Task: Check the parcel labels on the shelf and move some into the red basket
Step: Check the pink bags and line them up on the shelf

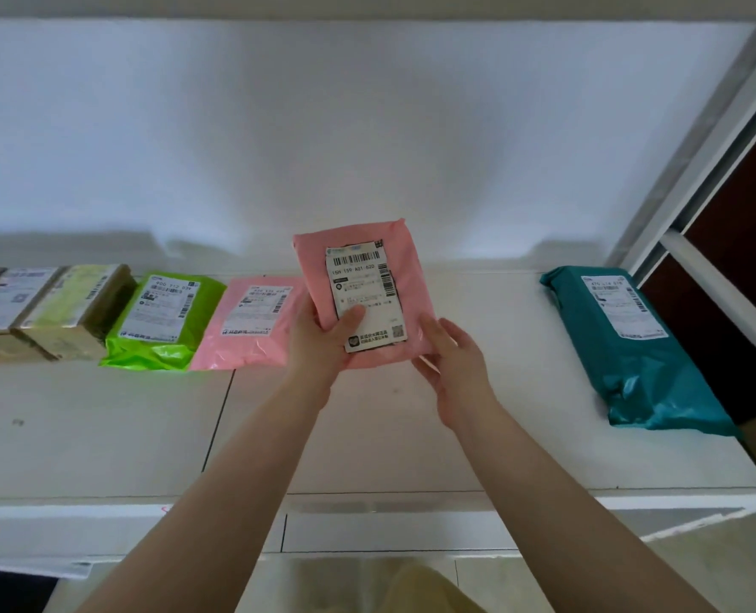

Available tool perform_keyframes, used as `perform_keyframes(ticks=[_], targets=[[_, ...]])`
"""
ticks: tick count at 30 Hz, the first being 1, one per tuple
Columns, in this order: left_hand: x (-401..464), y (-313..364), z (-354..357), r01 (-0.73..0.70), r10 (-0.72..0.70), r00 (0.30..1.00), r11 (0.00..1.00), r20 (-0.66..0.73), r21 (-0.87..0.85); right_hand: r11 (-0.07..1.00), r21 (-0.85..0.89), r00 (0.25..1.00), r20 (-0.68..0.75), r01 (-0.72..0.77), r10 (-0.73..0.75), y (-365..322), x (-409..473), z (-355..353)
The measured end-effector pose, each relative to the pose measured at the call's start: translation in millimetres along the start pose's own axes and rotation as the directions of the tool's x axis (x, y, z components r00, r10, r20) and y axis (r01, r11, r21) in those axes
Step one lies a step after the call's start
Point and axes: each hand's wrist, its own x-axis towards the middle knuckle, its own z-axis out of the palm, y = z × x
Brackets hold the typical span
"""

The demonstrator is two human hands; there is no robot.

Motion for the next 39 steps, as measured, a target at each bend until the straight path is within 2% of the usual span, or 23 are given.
perform_keyframes(ticks=[5,9,18,29,39], targets=[[1.4,5.6,-15.8,-0.025,0.02,0.996,0.998,0.087,0.06,0.972,-0.22,0.997,0.045,0.077,-0.069,-14.2,-1.4,9.5],[-3.1,7.5,-22.3,-0.008,0.005,0.982,1.0,0.186,0.015,0.93,-0.332,0.985,0.116,0.158,-0.126,-15.5,-3.7,13.8],[-4.7,5.2,-46.7,0.03,-0.022,0.966,0.999,0.257,-0.028,0.911,-0.324,0.96,0.197,0.253,-0.197,-0.6,-12.2,22.0],[-0.7,7.9,-63.3,0.11,-0.084,0.948,0.992,0.307,-0.069,0.919,-0.276,0.95,0.218,0.28,-0.224,6.4,-17.3,32.9],[4.8,5.6,-74.4,0.115,-0.089,0.939,0.991,0.331,-0.061,0.917,-0.277,0.947,0.225,0.287,-0.228,14.2,-13.9,39.6]])
